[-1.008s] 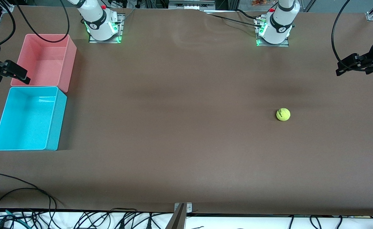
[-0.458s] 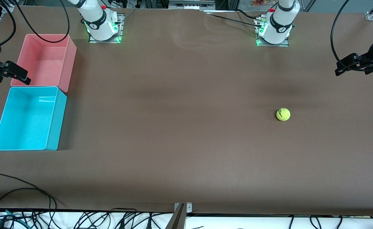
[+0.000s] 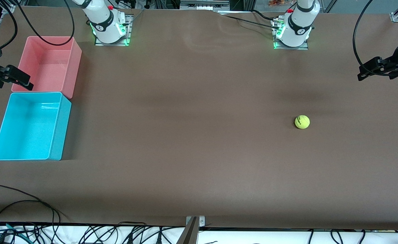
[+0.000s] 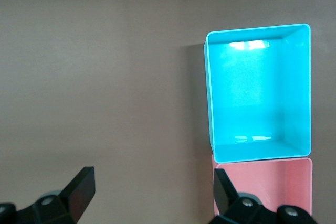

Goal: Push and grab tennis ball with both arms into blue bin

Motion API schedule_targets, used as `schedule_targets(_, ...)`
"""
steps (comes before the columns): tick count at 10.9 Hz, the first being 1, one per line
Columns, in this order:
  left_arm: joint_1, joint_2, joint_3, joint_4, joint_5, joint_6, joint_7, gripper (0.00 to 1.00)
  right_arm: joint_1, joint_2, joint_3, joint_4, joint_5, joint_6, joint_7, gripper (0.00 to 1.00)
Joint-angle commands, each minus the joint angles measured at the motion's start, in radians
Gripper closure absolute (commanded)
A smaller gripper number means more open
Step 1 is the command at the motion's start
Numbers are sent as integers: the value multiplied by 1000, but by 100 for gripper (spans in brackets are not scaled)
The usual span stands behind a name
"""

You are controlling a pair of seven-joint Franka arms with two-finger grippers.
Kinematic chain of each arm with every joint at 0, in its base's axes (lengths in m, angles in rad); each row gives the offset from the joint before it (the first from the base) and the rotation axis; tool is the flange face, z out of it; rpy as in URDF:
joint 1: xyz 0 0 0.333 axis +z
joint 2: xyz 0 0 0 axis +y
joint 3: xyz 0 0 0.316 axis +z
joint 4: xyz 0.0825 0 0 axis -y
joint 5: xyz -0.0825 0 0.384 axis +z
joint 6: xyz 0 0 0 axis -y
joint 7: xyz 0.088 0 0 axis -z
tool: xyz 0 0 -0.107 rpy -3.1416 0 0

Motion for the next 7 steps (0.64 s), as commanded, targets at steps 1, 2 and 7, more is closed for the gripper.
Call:
schedule_targets(1,-1,10,5,31,-25,-21,23,0,0,9,3,33,14,-21,14,0)
schedule_targets(2,1,10,5,31,-25,-21,23,0,0,9,3,33,14,-23,14,0)
schedule_targets(7,2,10,5,32,-25,-21,23,0,15,11,4,31,12,-24,17,0)
